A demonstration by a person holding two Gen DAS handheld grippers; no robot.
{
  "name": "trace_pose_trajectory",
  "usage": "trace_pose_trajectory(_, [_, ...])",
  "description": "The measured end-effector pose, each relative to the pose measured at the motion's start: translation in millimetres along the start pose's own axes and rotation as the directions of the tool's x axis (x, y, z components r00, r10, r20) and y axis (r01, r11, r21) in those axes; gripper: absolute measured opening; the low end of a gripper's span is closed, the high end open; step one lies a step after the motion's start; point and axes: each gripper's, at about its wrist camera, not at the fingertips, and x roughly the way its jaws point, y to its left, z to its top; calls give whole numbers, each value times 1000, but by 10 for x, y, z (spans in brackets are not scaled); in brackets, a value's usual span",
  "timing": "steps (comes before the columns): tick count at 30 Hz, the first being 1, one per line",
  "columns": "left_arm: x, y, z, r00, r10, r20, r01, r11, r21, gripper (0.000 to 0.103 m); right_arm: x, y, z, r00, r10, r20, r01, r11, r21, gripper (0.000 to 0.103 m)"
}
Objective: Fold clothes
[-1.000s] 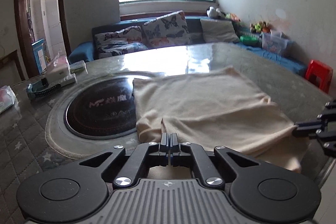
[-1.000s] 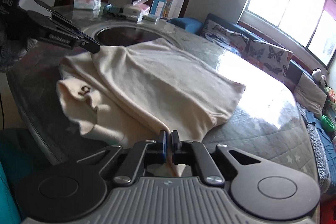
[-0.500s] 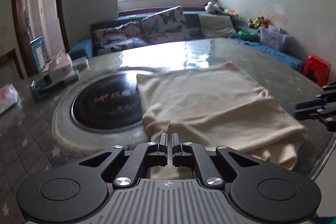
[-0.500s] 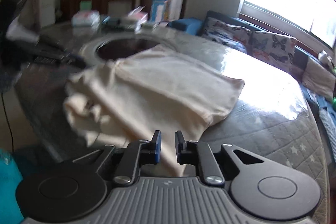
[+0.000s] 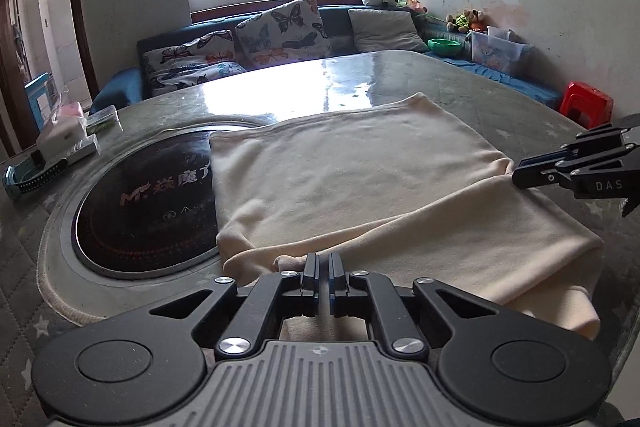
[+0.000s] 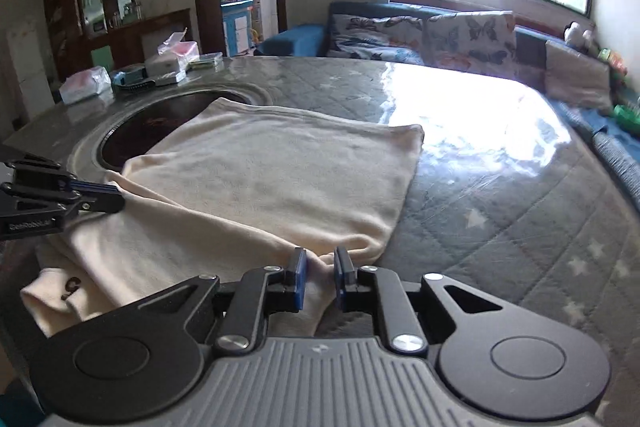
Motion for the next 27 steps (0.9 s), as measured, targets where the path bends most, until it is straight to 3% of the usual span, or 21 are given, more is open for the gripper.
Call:
trace_pose_trajectory(2, [-75,-25,-1,1000,-8,18,7,1000,20,7,-69,52,11,1000,-6,15,6,1000,-28,14])
trace_pose_trajectory(6, [-185,-61,-38,1000,-15,25,13,998,59,7,-216,318,20,997,61,38,-55,989,-134,17])
trace_pose_trajectory(14, [-668,-131,-285,998,-5,66,-8,981,193,7,-315,615,-282,994,106,-15,-106,964,-244,28])
trace_pose_trajectory(16, [-749,-175,-371,998,-5,65,-12,968,249,7,-333,638,-325,995,97,-19,-99,961,-257,29])
trace_pose_trajectory(18, [-802,-251,-464,998,-8,66,-13,948,318,16,-390,645,-320,995,97,-8,-95,960,-261,32])
trace_pose_trajectory(20, [-832,-310,-554,997,-13,71,-14,929,371,34,-447,652,-315,995,96,3,-92,960,-266,32])
trace_pose_trajectory(27, [-720,-531,-721,995,-35,95,-16,875,484,34,-588,656,-333,997,80,5,-75,948,-309,43])
